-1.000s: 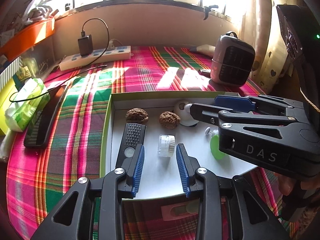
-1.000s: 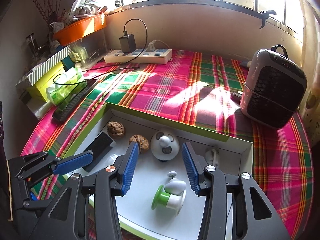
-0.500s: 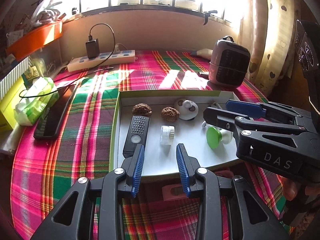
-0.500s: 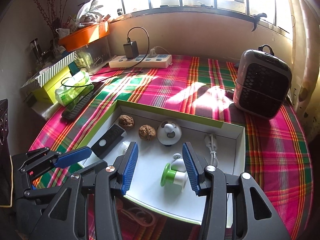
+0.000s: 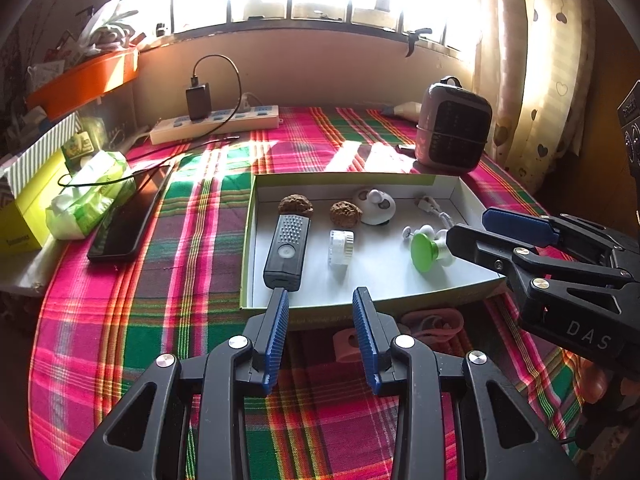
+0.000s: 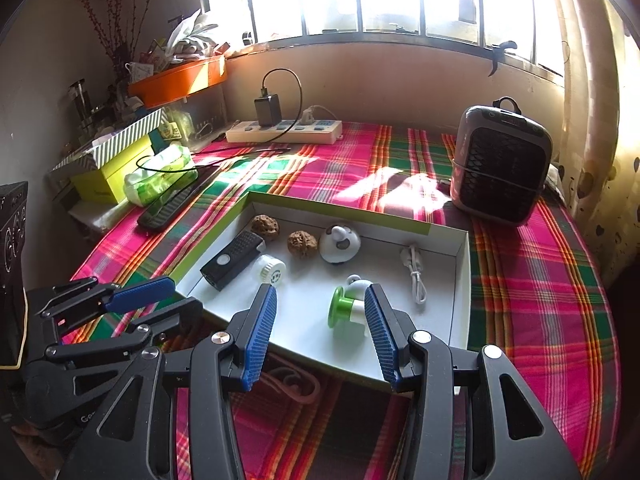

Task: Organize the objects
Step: 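Withdraw both open tools from the box, then grasp the pink curved hook with the right tool while the left tool moves toward the pink clip, then grasp the pink-and-white clip with the left tool while the right tool holds the hook, then carry the clip and hook over the box lid with both tools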

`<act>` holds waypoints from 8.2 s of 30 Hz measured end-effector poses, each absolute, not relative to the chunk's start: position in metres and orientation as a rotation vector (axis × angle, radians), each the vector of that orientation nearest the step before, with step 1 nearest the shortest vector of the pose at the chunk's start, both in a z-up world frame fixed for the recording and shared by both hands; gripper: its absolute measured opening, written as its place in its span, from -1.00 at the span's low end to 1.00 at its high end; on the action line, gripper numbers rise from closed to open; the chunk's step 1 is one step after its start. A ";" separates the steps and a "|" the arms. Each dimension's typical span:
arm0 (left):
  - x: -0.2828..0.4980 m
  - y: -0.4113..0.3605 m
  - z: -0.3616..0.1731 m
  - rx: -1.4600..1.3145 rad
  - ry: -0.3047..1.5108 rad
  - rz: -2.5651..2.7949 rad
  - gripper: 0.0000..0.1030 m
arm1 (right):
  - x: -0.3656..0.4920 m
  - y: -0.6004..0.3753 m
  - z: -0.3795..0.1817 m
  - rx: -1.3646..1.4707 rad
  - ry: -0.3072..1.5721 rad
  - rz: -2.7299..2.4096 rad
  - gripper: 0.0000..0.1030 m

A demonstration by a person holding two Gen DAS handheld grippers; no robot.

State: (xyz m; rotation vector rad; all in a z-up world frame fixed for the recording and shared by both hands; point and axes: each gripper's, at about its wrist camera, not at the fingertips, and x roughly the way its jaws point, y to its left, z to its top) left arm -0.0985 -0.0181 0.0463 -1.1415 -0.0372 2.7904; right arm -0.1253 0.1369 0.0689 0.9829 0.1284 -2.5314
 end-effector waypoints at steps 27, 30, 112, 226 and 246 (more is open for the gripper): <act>-0.086 -0.033 0.024 -1.222 -0.151 2.729 -0.39 | -0.105 0.133 0.024 1.084 0.180 -2.409 -0.07; -0.087 -0.033 0.024 -1.224 -0.154 2.725 -0.39 | -0.107 0.132 0.022 1.093 0.189 -2.396 -0.07; -0.086 0.034 0.015 -1.198 0.012 2.433 -0.38 | -0.087 0.176 0.012 1.171 0.202 -2.474 -0.48; -0.101 0.059 0.025 -1.179 0.109 2.538 -0.69 | -0.087 0.194 0.026 1.167 0.217 -2.561 -0.53; -0.108 0.043 0.048 -1.123 0.100 2.592 -0.69 | -0.099 0.185 0.050 1.092 0.211 -2.574 -0.53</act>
